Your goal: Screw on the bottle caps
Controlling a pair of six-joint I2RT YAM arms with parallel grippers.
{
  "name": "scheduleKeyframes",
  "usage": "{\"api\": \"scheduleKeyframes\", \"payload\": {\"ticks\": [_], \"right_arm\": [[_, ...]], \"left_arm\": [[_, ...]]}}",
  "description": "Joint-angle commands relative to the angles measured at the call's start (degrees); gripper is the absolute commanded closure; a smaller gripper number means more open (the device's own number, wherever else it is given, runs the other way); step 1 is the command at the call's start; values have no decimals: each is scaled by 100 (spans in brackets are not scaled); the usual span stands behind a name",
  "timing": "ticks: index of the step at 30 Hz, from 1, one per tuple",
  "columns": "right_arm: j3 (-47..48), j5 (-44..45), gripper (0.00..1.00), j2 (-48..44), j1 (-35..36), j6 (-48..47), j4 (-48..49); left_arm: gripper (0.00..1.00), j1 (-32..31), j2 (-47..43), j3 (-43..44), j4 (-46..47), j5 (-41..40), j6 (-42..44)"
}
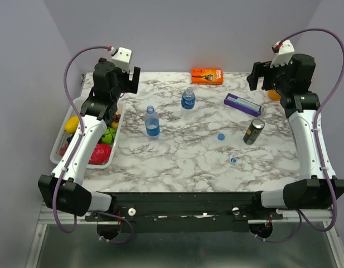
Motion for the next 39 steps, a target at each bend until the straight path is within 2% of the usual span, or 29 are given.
{"api": "scheduleKeyframes", "payload": {"ticks": [1, 4, 5, 6, 8, 9, 13, 15, 17, 19, 20, 21, 23, 27, 31, 39], "right_arm": [[-299, -280, 0, -223, -2, 109, 138], [-194, -1077, 0, -284, -2, -241, -150], [-159, -1419, 0, -319, -2, -678, -274], [-124, -2171, 0, -424, -2, -986, -414], [-141, -2564, 0, -521, 111, -1357, -600], [-106, -2522, 0, -548, 138, -1411, -626], [482, -2268, 4, -268, 1156, -2096, -1486], [562, -2083, 4, -188, 1877, -2316, -1593], [615, -1942, 4, 57, 2551, -2387, -1734], [843, -1846, 5, 294, 2967, -2352, -1857], [974, -1793, 6, 565, 3326, -2213, -1866], [1123, -1783, 6, 699, 3486, -2176, -1883], [1475, -1740, 7, 988, 3959, -2141, -1753], [1984, -1371, 12, 1788, 4462, -1887, -1190], [2829, -1151, 15, 2754, 4665, -1395, -953], [3155, -1027, 19, 3459, 4832, -1008, -741]], "left_arm": [[1, -4, -193, -152, -783, 414, 541], [1, 5, -281, -82, -1047, 335, 674], [1, 5, -307, 40, -1221, 370, 692], [1, 5, -386, 85, -1319, 544, 718], [1, 13, -509, 94, -1573, 721, 762], [1, 13, -701, 59, -1636, 800, 728], [1, 101, -1238, -152, -2153, 1195, 385], [1, 162, -1536, -274, -2513, 1275, 140], [1, 276, -1844, -650, -2472, 1433, -124], [1, 548, -2371, -968, -2410, 1556, -544], [1, 758, -2521, -1195, -2462, 1966, -591], [1, 1030, -2766, -1293, -2515, 2057, -817], [1, 1191, -3013, -1678, -2594, 2075, -1030], [1, 1515, -3725, -2497, -2349, 2303, -925], [1, 1920, -3735, -2771, -2427, 2610, -1074], [1, 1973, -3858, -3061, -2322, 2515, -960]]}}
